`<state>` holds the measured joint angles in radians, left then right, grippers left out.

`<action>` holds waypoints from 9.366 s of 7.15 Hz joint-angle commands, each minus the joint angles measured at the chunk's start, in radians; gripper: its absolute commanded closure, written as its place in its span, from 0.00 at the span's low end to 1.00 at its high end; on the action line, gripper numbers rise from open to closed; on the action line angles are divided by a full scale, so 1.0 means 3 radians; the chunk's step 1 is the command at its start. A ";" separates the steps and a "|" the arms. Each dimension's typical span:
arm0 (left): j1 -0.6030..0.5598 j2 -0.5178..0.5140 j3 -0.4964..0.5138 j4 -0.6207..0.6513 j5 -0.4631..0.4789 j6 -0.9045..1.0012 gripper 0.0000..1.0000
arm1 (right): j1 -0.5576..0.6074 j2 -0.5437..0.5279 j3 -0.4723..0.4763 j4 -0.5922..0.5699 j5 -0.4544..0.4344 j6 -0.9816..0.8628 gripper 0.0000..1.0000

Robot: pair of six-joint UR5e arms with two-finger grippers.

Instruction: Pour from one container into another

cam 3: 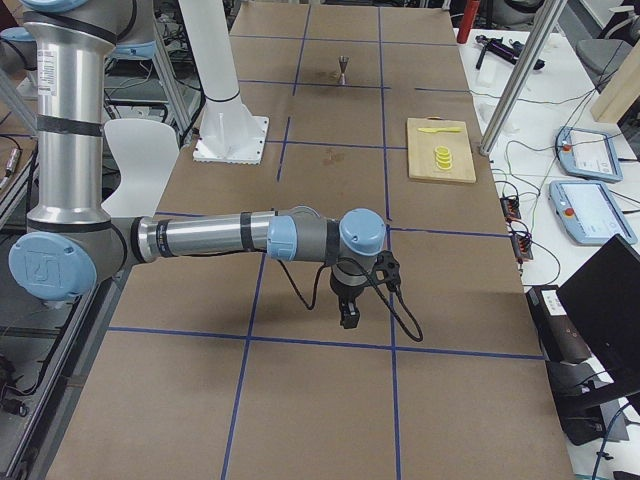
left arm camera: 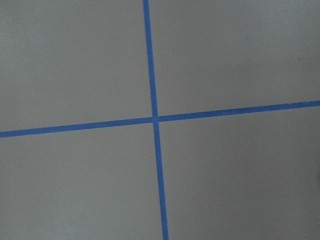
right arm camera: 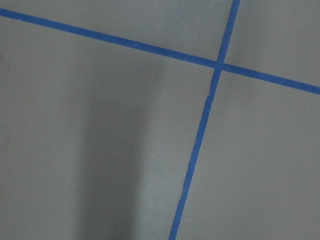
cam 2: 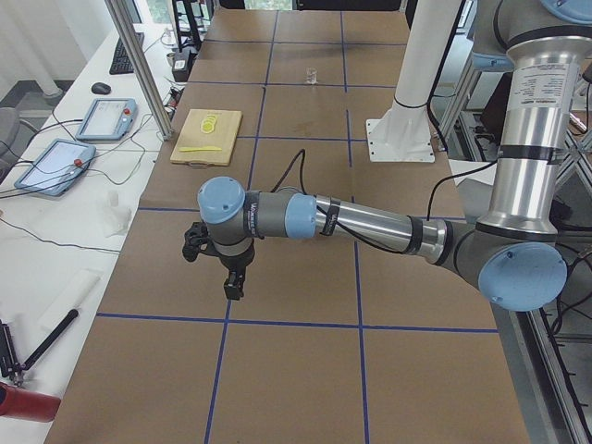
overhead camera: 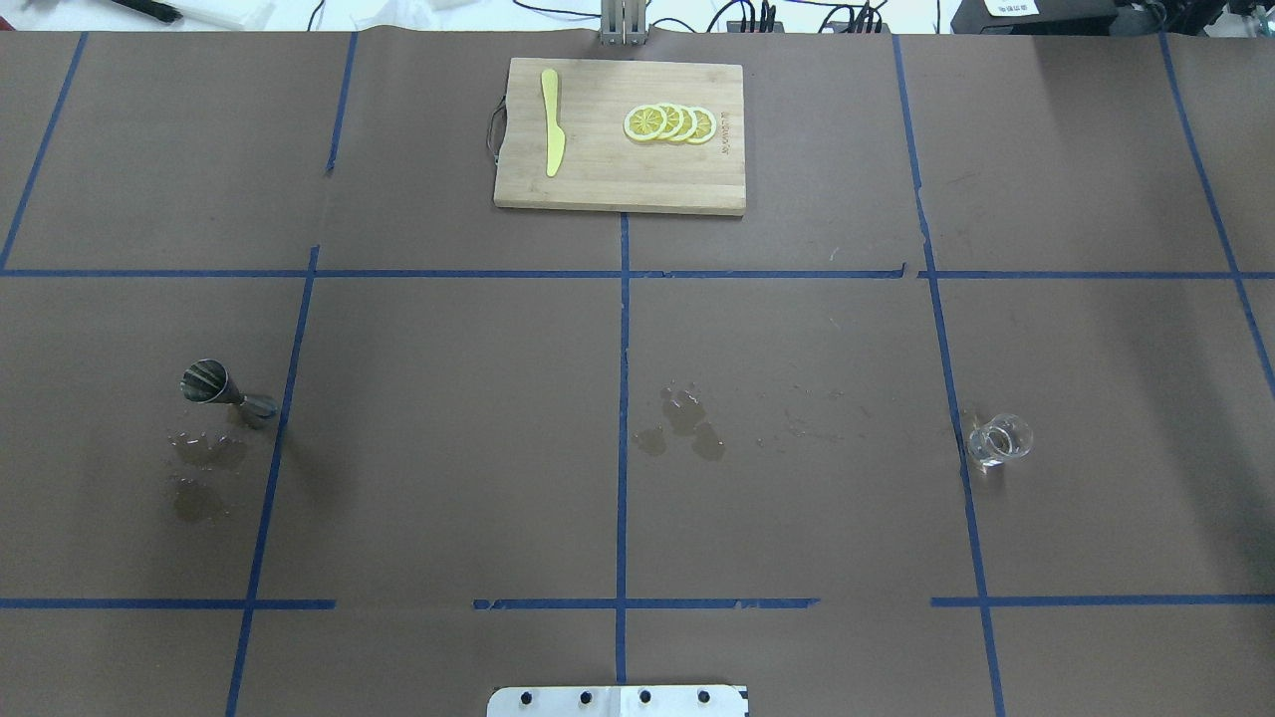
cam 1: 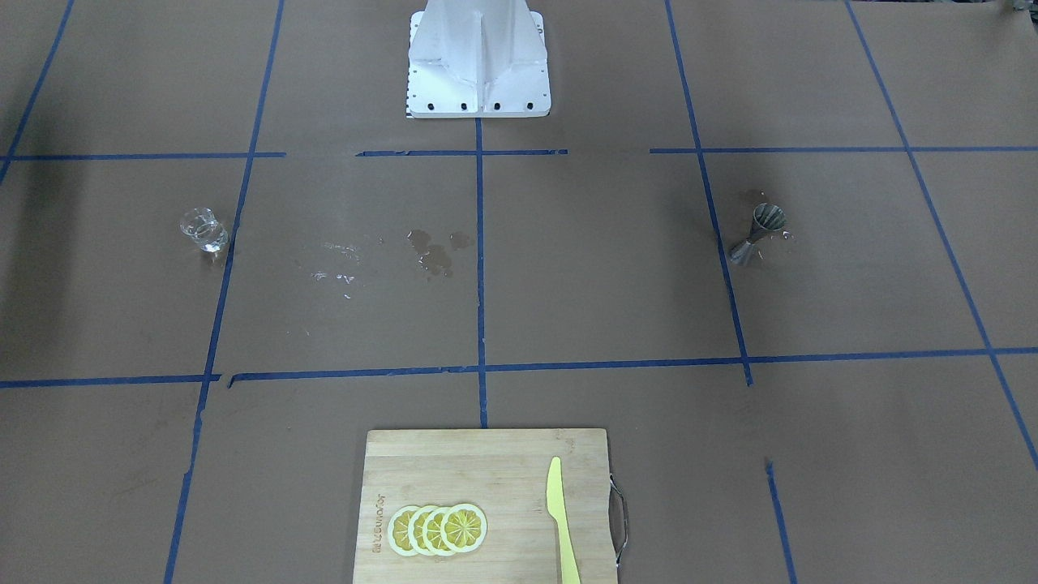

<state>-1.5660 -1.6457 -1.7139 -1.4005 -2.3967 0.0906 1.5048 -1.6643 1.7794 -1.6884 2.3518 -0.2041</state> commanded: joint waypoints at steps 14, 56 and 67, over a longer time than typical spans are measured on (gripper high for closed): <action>0.3080 0.0776 -0.1798 -0.2648 0.3326 -0.4167 0.05 | -0.0015 -0.0051 -0.0020 0.0658 0.0009 0.0021 0.00; 0.4780 0.0429 0.0462 -0.4173 0.6573 -0.4520 0.51 | -0.0005 -0.0061 -0.0031 0.0929 -0.0016 0.0021 0.00; 0.4714 0.0128 0.0625 -0.5696 0.6583 -0.3017 1.00 | -0.0005 -0.0036 -0.0020 0.0929 -0.0016 0.0118 0.00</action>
<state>-0.1497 -1.5827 -1.5263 -3.0995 -0.4235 -0.8210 1.5033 -1.6774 1.7742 -1.4097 2.3472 -0.1717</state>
